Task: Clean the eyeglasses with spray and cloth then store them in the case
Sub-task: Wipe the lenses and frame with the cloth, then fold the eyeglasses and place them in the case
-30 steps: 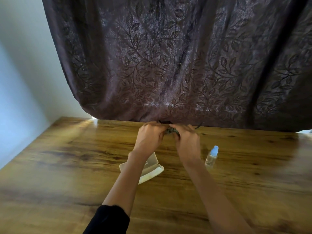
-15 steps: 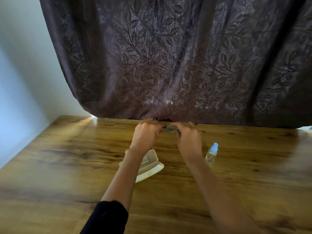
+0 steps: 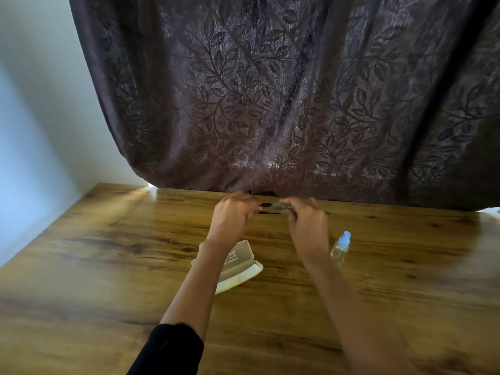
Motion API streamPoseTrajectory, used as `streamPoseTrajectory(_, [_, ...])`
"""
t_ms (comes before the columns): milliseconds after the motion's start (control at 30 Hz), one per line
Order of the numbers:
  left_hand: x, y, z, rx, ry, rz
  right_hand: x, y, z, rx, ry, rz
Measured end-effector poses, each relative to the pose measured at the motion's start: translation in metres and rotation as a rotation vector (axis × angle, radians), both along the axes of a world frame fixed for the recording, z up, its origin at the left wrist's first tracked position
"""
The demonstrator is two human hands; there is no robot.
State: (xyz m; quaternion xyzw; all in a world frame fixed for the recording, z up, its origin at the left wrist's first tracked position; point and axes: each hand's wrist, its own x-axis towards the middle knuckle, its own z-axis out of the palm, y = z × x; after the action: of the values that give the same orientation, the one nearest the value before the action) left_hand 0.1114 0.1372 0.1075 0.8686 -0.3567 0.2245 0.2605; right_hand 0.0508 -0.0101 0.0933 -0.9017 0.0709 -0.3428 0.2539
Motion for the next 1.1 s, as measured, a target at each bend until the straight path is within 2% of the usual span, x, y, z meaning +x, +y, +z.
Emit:
streamPoseTrajectory(200, [-0.002, -0.001, -0.004, 0.015, 0.010, -0.042, -0.001, 0.011, -0.001, -0.007, -0.025, 0.098])
streamPoseTrajectory(333, [0.005, 0.011, -0.001, -0.074, -0.008, -0.036, -0.003, -0.023, 0.000, 0.023, -0.066, 0.017])
streamPoseTrajectory(667, [0.005, 0.016, 0.002, -0.107, 0.049, -0.131, -0.004, -0.044, 0.006, -0.023, -0.162, 0.013])
streamPoseTrajectory(833, [0.012, 0.027, -0.007, -0.177, 0.040, -0.079, -0.005, -0.051, 0.006, 0.098, -0.151, -0.105])
streamPoseTrajectory(933, [0.015, 0.034, -0.011, -0.249, 0.011, -0.018, -0.006, -0.056, 0.002, 0.185, -0.083, -0.160])
streamPoseTrajectory(1100, [0.015, 0.025, -0.013, -0.346, 0.008, 0.036, -0.004, -0.050, -0.025, 0.273, 0.223, -0.074])
